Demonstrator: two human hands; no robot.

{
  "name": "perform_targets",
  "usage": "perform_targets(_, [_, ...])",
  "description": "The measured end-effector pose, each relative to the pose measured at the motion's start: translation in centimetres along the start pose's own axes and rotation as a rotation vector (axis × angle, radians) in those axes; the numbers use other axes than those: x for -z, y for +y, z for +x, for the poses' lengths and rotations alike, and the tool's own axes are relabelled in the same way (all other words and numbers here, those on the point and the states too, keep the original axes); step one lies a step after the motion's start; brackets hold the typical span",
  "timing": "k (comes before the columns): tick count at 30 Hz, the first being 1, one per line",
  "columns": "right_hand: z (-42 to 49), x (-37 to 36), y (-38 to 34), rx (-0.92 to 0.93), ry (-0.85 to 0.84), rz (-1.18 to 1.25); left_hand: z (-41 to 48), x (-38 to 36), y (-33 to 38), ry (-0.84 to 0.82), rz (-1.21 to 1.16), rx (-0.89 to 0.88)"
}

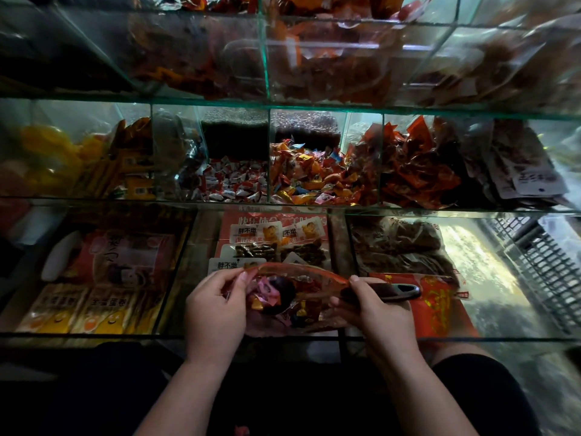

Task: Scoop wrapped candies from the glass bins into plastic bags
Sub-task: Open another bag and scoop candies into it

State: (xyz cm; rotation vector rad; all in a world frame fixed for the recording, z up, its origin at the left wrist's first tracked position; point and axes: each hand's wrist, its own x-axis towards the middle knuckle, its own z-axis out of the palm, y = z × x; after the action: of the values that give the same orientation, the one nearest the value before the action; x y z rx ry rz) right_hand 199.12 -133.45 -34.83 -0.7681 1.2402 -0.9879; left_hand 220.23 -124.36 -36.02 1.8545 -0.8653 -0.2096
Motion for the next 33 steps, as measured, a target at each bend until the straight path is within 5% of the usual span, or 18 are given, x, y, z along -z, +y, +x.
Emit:
perform_targets(6, [-0.4, -0.6, 1.0, 0.356, -0.011, -0.518, 0.8, 0.1, 0.5, 0.024, -0.031, 0.005])
perform_targets(10, [-1.6, -2.8, 3.4, 0.480, -0.039, -0.568, 0.6, -0.4, 0.9, 0.016, -0.043, -0.002])
perform_targets(15, [-1.8, -3.2, 3.1, 0.411, -0.022, -0.354, 0.2, -0.7, 0.5, -0.010, -0.038, 0.005])
perform_targets(21, [-2.1, -3.9, 4.4, 0.662, -0.226, -0.733, 0.3, -0.6, 0.3, 0.006, -0.075, 0.002])
perform_targets(26, [-1.4, -4.8, 4.1, 0.391, -0.138, -0.501, 0.1, -0.6, 0.4, -0.002, -0.080, 0.027])
perform_targets(31, [-2.2, -4.2, 4.5, 0.508, -0.237, -0.655, 0.5, -0.3, 0.7, 0.023, -0.090, 0.004])
perform_targets(33, [-1.8, -4.3, 4.7, 0.299, -0.154, -0.449, 0.4, -0.2, 0.6, 0.018, -0.096, 0.024])
